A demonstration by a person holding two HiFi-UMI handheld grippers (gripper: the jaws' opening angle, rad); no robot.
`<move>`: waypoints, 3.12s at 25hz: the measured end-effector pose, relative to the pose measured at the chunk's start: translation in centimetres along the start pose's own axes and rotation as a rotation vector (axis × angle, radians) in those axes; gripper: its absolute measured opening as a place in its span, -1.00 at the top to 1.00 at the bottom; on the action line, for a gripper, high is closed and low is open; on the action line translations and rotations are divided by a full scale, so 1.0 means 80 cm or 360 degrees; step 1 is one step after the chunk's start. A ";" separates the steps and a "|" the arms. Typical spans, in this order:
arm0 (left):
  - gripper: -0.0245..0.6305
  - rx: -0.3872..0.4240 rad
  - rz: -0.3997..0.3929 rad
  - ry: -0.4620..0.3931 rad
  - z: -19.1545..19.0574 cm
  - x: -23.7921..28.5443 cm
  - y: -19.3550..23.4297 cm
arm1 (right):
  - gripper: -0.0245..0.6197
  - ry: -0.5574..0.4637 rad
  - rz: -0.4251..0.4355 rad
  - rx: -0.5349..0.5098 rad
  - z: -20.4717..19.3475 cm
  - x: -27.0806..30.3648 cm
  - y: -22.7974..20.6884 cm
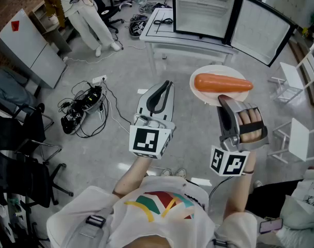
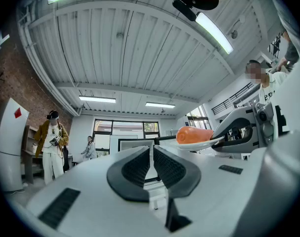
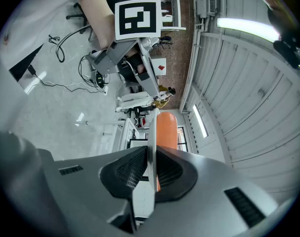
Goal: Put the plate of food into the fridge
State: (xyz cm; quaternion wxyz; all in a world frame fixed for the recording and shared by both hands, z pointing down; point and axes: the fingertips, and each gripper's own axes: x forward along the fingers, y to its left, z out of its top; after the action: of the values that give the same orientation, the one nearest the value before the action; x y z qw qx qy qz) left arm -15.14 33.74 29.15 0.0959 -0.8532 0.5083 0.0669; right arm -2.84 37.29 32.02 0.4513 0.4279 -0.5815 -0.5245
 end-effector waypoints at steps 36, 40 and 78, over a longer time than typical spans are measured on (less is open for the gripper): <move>0.84 -0.0007 0.0059 0.0020 -0.029 0.078 -0.030 | 0.80 -0.0134 -0.0001 0.0016 -0.071 0.047 -0.003; 0.84 -0.0023 0.0068 0.0024 -0.046 0.109 -0.015 | 0.80 -0.0154 0.0012 0.0008 -0.079 0.086 0.001; 0.84 -0.0024 -0.0031 -0.0009 -0.150 0.568 0.199 | 0.80 -0.0049 0.0026 0.0000 -0.225 0.582 -0.058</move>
State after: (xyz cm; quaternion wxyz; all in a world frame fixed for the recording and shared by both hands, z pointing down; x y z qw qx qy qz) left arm -7.39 -15.28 29.69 0.0915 -0.8585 0.4993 0.0722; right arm 4.22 -12.30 31.66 0.4465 0.4151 -0.5918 -0.5274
